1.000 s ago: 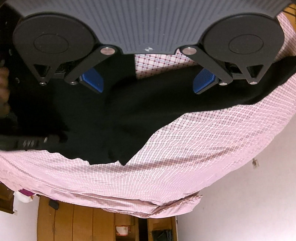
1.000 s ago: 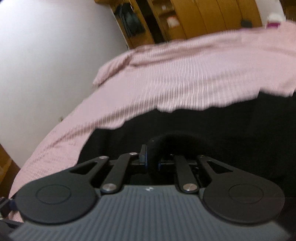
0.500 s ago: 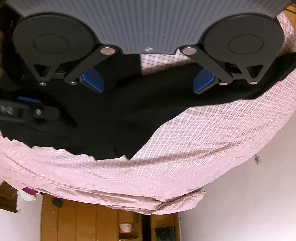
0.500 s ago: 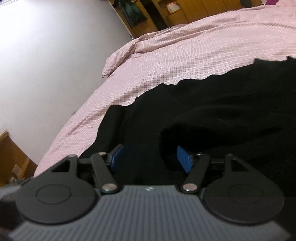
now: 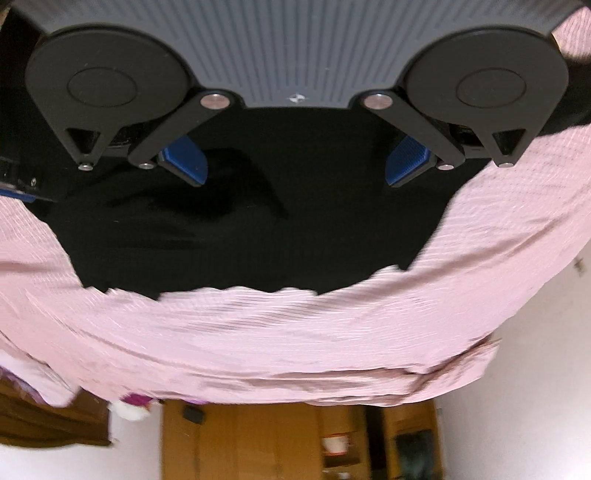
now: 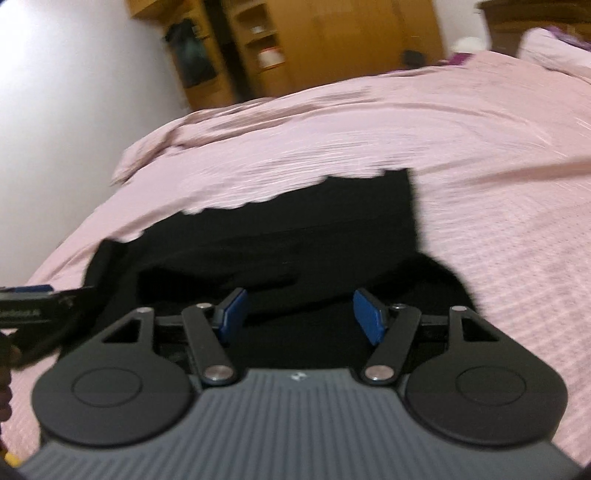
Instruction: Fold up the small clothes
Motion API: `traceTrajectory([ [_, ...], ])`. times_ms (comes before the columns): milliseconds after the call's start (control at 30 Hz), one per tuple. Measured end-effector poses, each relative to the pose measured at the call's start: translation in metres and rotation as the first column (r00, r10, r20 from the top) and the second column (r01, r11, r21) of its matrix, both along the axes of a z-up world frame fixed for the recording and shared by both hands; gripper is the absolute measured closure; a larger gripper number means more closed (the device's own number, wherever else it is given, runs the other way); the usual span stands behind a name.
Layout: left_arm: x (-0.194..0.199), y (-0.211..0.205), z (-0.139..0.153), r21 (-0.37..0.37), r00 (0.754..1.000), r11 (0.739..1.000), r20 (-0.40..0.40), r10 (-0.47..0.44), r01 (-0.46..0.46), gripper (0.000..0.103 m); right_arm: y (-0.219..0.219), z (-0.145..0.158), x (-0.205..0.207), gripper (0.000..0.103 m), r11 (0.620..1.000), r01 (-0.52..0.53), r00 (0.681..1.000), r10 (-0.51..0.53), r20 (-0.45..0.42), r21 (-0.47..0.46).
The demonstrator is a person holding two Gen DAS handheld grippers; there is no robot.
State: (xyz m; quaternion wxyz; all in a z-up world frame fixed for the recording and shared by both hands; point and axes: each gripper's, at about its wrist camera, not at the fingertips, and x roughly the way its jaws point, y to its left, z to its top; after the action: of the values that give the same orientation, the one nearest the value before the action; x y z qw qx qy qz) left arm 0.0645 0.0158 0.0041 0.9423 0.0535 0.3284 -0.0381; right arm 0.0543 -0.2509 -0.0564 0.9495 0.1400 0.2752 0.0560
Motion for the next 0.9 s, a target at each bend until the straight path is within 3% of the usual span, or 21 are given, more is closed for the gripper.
traceTrajectory([
  [333,0.038,-0.081,-0.012,0.033,0.99,0.991,-0.044,-0.131,0.132,0.0,-0.049,-0.028,0.022,0.037,0.992,0.127,0.992,-0.127,0.001,-0.004],
  [533,0.059,-0.11,-0.027,0.012,0.98,0.983,-0.086,-0.179,0.181,0.0,-0.059,-0.041,0.022,0.037,0.992,0.102,0.994,-0.104,0.023,0.077],
  [700,0.07,-0.133,-0.04,0.054,0.97,0.97,-0.083,-0.23,0.235,0.0,-0.067,-0.048,0.021,0.037,0.987,0.085,0.995,-0.09,0.035,0.137],
  [833,0.076,-0.148,-0.054,0.083,0.96,0.958,-0.084,-0.268,0.275,0.0,-0.068,-0.049,0.02,0.039,0.987,0.078,0.996,-0.084,0.039,0.138],
  [900,0.081,-0.152,-0.061,0.098,0.966,0.962,-0.082,-0.247,0.254,0.007,-0.067,-0.05,0.02,0.039,0.989,0.074,0.996,-0.08,0.041,0.129],
])
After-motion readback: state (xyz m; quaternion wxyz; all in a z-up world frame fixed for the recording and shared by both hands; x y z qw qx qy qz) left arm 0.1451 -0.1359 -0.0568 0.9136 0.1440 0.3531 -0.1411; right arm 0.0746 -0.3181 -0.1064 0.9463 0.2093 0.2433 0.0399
